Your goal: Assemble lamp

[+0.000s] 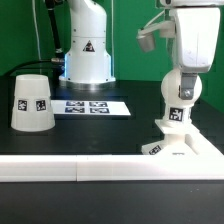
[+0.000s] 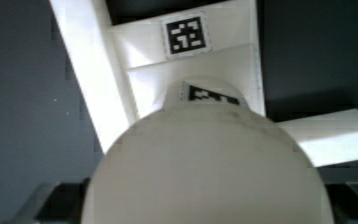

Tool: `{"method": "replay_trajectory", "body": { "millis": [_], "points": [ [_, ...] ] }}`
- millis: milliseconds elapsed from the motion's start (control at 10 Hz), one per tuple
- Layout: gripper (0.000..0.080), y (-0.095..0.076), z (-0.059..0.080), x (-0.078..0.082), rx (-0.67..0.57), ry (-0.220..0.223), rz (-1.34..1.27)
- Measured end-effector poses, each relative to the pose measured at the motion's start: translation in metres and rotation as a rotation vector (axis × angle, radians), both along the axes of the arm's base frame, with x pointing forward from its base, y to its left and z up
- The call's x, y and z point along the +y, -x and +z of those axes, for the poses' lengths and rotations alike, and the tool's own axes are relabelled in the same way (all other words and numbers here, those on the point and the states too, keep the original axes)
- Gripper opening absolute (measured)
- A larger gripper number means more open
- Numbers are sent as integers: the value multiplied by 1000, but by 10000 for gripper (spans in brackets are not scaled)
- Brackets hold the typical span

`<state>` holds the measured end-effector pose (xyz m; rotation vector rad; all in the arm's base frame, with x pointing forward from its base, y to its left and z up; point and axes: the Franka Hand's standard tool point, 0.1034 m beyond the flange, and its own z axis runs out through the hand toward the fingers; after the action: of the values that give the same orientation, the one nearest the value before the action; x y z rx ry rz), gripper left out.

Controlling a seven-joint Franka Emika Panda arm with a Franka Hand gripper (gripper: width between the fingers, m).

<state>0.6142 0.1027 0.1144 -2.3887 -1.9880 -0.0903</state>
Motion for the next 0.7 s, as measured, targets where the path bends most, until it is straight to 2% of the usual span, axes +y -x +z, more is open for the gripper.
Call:
{"method": "replay_trajectory", "body": {
  "millis": [300, 700],
  "points": [
    [576, 0, 0, -1, 2, -2, -45],
    [577, -2, 0, -2, 18, -17, -390]
  ]
}}
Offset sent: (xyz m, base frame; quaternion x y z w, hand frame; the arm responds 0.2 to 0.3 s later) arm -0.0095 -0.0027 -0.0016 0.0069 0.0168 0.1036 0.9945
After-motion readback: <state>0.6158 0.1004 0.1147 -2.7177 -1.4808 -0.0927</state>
